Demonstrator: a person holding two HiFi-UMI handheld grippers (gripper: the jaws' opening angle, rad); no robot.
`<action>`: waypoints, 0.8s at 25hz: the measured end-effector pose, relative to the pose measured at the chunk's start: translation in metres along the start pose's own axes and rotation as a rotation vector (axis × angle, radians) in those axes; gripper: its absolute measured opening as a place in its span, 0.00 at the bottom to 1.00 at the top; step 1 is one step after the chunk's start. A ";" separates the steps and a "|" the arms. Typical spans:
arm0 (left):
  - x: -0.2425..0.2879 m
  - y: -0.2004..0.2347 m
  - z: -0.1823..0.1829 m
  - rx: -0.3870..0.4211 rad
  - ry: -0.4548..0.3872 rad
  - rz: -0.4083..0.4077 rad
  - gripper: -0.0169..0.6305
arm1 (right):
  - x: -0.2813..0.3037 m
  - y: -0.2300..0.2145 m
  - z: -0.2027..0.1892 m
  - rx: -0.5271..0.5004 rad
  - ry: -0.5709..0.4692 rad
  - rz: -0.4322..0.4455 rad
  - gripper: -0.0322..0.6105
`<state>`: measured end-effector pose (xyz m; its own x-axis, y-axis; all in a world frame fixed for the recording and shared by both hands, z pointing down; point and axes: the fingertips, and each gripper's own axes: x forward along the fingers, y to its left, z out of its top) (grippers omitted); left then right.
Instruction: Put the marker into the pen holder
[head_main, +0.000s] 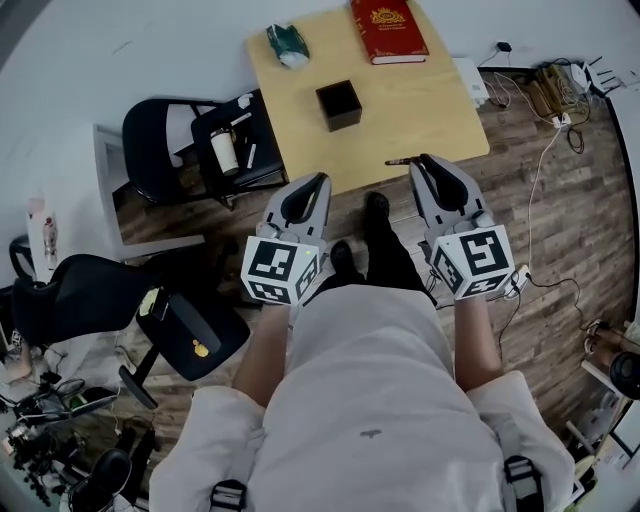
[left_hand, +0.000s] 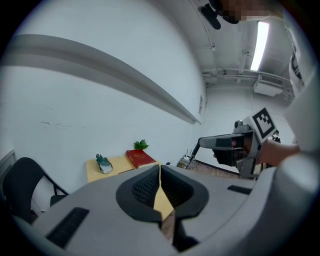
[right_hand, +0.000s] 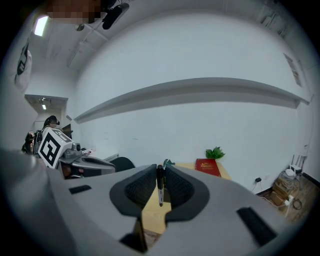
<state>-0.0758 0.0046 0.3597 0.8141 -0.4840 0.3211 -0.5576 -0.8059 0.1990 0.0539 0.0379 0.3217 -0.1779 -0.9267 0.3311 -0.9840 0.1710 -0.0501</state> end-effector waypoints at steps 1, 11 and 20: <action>0.002 0.002 0.000 -0.002 0.002 0.002 0.04 | 0.004 -0.001 0.001 0.001 0.001 0.006 0.14; 0.039 0.036 0.016 -0.026 0.006 0.057 0.04 | 0.072 -0.018 0.018 -0.007 0.015 0.106 0.14; 0.082 0.065 0.038 -0.053 0.007 0.136 0.04 | 0.136 -0.047 0.036 -0.025 0.041 0.218 0.14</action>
<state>-0.0389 -0.1007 0.3638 0.7294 -0.5851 0.3544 -0.6707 -0.7136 0.2021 0.0752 -0.1080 0.3352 -0.3857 -0.8525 0.3529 -0.9215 0.3750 -0.1012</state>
